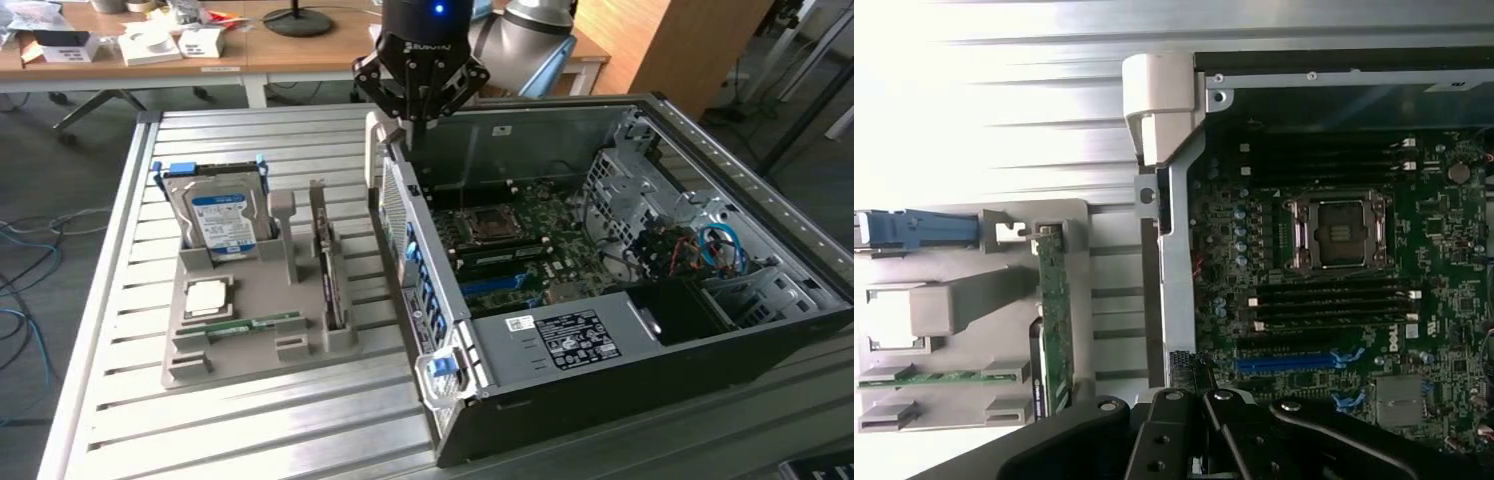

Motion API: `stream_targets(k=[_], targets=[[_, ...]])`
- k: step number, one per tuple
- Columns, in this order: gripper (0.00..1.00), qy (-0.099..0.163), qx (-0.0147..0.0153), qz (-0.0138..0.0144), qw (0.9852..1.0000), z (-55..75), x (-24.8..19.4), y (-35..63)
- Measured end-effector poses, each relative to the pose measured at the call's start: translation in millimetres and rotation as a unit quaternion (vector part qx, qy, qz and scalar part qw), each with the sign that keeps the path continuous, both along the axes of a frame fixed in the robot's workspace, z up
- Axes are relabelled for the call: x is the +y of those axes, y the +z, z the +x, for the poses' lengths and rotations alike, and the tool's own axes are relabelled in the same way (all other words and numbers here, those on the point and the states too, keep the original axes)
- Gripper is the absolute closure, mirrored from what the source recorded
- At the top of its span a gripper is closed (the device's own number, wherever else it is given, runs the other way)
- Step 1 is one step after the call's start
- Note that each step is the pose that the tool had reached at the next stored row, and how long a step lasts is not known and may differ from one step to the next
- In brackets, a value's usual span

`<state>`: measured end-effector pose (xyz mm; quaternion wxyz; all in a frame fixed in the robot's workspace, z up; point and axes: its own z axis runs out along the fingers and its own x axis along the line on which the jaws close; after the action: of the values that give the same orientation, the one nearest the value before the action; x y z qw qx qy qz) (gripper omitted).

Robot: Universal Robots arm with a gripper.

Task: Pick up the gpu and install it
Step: 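Reach for the gpu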

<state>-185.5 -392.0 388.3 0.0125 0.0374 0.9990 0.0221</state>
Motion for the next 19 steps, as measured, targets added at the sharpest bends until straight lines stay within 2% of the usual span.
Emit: stream_targets(k=[19], targets=[[0.89,0.000,0.0001,0.0000,1.0000,-17.1,4.1,-3.5]])
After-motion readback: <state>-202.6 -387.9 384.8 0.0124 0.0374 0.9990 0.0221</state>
